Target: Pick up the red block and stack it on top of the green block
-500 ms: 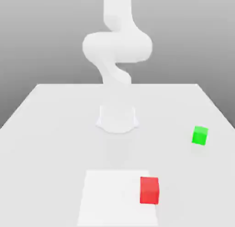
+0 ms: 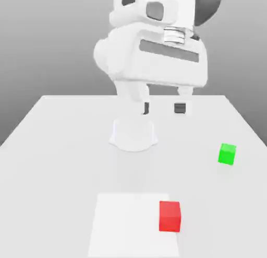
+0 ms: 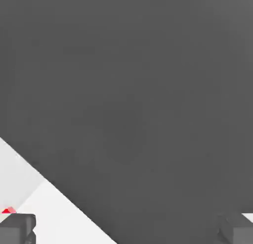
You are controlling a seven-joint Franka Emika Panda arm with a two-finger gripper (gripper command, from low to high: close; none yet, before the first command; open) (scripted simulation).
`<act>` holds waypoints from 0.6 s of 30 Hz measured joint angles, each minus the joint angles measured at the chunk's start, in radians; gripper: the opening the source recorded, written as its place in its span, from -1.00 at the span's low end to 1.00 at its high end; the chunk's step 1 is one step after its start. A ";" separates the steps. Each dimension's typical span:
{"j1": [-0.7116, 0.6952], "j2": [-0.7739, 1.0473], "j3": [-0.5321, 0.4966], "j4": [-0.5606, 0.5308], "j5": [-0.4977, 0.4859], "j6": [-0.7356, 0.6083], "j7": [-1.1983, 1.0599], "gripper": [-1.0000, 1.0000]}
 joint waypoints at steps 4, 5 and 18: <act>0.040 0.121 -0.017 -0.052 0.023 0.064 -0.197 0.00; 0.048 0.152 -0.017 -0.065 0.034 0.081 -0.250 0.00; 0.064 0.539 0.035 -0.116 0.176 0.352 -0.635 -1.00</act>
